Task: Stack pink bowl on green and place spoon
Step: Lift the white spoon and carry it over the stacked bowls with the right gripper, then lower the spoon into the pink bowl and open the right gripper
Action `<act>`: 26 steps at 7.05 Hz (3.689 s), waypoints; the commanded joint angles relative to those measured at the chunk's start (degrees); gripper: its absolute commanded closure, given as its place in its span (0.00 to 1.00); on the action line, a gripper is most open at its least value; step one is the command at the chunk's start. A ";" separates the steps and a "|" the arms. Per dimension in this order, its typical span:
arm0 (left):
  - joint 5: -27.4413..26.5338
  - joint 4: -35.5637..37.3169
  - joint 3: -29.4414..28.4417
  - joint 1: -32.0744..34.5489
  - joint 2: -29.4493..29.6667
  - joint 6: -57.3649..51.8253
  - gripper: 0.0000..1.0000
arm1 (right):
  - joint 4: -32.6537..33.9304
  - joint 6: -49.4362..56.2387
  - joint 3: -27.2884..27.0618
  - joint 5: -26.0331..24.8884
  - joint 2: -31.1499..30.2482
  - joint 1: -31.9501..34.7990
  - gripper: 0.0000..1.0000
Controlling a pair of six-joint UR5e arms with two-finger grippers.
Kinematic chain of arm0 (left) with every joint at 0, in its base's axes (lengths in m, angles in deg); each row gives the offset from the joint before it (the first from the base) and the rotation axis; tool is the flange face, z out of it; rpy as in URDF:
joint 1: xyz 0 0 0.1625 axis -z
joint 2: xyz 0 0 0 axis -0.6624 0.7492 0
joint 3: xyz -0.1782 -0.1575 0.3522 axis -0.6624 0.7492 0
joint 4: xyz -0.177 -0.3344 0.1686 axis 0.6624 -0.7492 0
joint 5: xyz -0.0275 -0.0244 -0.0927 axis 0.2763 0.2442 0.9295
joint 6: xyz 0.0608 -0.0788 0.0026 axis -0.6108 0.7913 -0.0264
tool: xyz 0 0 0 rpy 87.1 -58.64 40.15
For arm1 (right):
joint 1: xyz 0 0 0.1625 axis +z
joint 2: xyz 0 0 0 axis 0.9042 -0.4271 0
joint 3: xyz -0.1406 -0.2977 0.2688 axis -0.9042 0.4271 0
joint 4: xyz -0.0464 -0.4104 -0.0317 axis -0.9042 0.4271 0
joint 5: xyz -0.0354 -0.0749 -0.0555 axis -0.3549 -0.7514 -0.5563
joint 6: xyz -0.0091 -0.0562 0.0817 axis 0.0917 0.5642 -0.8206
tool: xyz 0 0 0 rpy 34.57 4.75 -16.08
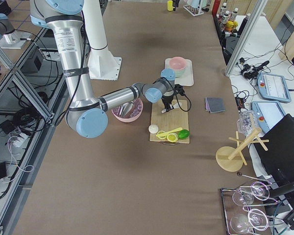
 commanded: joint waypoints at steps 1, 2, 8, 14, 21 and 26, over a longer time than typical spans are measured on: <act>0.00 0.00 0.06 0.00 -0.05 0.04 0.02 | 0.97 -0.12 -1.05 3.51 2.26 2.31 1.00; 0.09 0.00 0.06 0.00 -0.05 0.04 0.02 | 4.99 -0.21 -1.92 3.96 6.02 3.63 1.00; 0.00 0.00 -0.02 0.00 -0.05 0.13 0.02 | 28.38 -33.20 -1.34 -5.14 34.05 -7.40 1.00; 0.09 -0.26 -1.08 -0.09 0.03 0.22 0.02 | 26.21 -37.57 13.36 -11.07 42.28 -12.09 1.00; 0.09 -0.18 -1.08 -0.18 0.30 0.22 0.02 | 26.21 -37.39 13.19 -11.06 41.04 -12.53 0.02; 0.00 0.43 -6.35 1.74 -0.14 -2.14 0.02 | 25.77 -27.80 11.00 -4.52 33.08 1.64 0.00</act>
